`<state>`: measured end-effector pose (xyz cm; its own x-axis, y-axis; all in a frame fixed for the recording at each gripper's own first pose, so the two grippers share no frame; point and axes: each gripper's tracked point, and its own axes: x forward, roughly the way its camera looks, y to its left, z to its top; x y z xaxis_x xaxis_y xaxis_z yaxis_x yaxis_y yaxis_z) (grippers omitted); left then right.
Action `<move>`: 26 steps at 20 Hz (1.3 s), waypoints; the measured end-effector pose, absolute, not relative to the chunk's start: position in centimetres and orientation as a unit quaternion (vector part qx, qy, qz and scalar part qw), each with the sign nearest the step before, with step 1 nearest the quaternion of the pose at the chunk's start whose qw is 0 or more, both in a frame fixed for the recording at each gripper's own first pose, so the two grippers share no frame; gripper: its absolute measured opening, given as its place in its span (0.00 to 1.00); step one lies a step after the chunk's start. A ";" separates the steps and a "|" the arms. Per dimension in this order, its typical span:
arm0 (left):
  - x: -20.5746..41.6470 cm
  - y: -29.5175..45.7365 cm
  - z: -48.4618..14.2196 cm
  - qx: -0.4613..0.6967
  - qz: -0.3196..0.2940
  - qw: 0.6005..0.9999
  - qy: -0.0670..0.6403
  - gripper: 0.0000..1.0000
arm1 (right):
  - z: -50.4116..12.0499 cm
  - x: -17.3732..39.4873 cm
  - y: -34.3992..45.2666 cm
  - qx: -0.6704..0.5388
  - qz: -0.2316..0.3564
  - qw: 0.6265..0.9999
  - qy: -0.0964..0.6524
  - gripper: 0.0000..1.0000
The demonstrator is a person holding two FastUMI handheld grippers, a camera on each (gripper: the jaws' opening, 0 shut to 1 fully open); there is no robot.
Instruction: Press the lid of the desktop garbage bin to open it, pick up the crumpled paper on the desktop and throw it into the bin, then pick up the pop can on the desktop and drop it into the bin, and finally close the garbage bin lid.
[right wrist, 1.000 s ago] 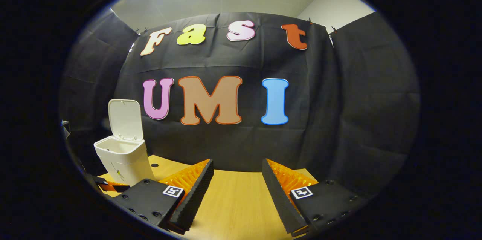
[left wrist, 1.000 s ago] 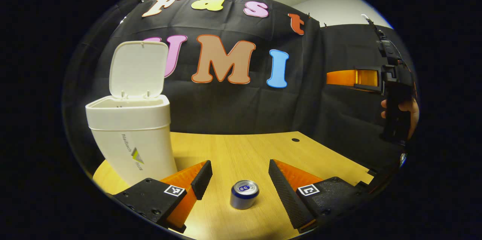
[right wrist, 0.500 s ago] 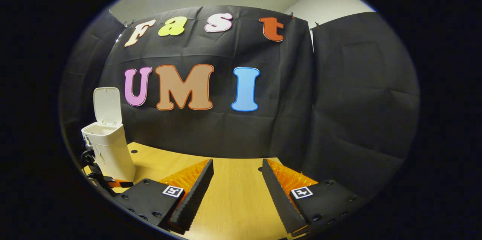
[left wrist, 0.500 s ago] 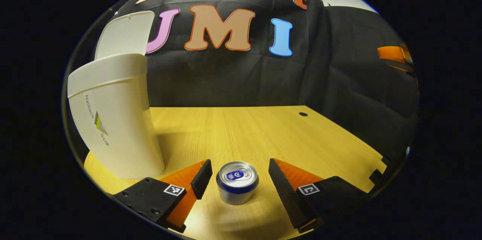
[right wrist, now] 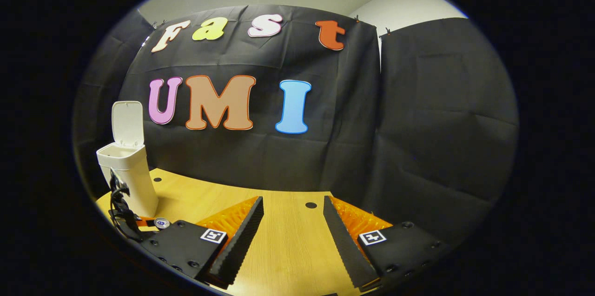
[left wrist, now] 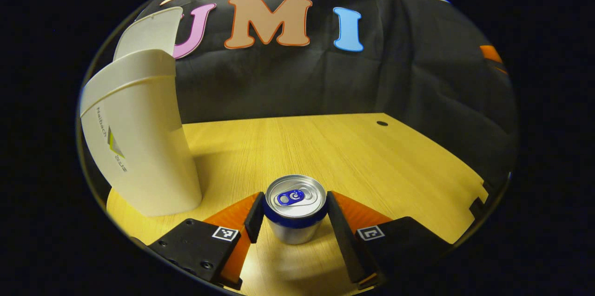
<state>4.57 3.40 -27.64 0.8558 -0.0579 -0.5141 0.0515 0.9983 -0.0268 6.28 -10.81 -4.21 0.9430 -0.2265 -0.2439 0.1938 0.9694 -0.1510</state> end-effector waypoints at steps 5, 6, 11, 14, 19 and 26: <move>6.6 3.1 -19.3 -0.016 -0.039 0.982 0.186 0.76 | -4.2 6.7 -9.4 -0.059 -0.084 0.987 0.123 0.88; 7.1 3.1 -17.4 -0.014 -0.041 0.984 0.170 0.76 | -4.2 6.8 -9.0 -0.056 -0.078 0.988 0.123 0.88; 9.9 3.8 -8.5 -0.003 -0.046 0.993 0.110 0.76 | -4.3 7.0 -7.3 -0.043 -0.054 0.991 0.114 0.88; 11.3 5.5 -3.4 0.000 -0.035 0.996 0.078 0.76 | -4.3 7.1 -6.7 -0.035 -0.044 0.992 0.111 0.88; 13.2 10.7 3.1 0.054 0.003 0.998 0.033 0.75 | -4.4 7.0 -6.3 -0.018 -0.039 0.993 0.107 0.88; 12.9 20.9 3.6 0.051 0.089 0.994 0.047 0.75 | -5.0 7.0 -5.9 -0.009 -0.041 0.993 0.107 0.88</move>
<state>12.92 20.86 3.61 0.9797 0.1816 -0.0849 -0.1720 0.9791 0.1089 7.02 -5.88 -4.95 0.9736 -0.0835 -0.2125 0.0795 0.9965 -0.0270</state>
